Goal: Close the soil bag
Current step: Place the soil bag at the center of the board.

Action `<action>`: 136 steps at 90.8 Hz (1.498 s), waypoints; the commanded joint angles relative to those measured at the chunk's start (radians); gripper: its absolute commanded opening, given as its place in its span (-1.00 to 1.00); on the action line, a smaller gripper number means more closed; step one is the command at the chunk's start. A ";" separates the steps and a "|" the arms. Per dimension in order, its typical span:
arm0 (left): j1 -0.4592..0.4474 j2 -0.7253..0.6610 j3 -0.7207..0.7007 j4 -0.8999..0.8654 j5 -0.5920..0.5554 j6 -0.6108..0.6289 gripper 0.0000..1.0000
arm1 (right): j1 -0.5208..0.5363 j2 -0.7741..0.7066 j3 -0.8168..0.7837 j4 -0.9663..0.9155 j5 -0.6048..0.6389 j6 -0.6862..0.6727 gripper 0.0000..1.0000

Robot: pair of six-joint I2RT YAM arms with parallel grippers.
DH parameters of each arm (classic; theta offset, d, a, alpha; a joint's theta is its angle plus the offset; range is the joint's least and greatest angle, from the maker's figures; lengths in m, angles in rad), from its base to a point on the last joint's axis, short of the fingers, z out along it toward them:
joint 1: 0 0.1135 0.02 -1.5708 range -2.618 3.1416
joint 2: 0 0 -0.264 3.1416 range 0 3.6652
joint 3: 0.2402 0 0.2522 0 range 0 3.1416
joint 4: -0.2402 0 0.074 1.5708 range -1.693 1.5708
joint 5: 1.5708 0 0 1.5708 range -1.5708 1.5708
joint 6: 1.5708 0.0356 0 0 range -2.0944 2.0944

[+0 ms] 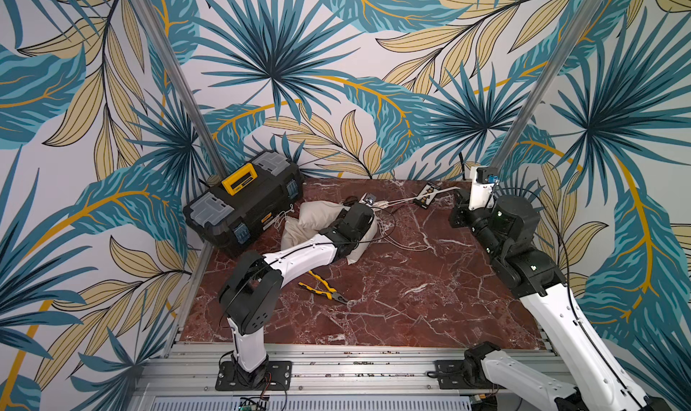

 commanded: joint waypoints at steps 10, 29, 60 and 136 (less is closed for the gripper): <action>0.265 -0.064 -0.078 -0.248 -0.302 0.022 -0.83 | -0.210 -0.136 -0.006 0.280 0.136 0.125 -1.00; 0.326 -0.144 -0.124 -0.216 -0.360 0.072 -0.78 | -0.471 -0.142 -0.163 0.281 -0.083 0.274 -1.00; 0.136 -0.102 -0.139 -0.215 -0.229 0.091 -0.62 | -0.603 -0.098 -0.452 0.387 -0.435 0.410 -1.00; -0.019 -0.547 -0.324 -0.146 0.270 -0.062 1.00 | -0.572 -0.202 -0.740 0.496 -0.333 0.268 0.99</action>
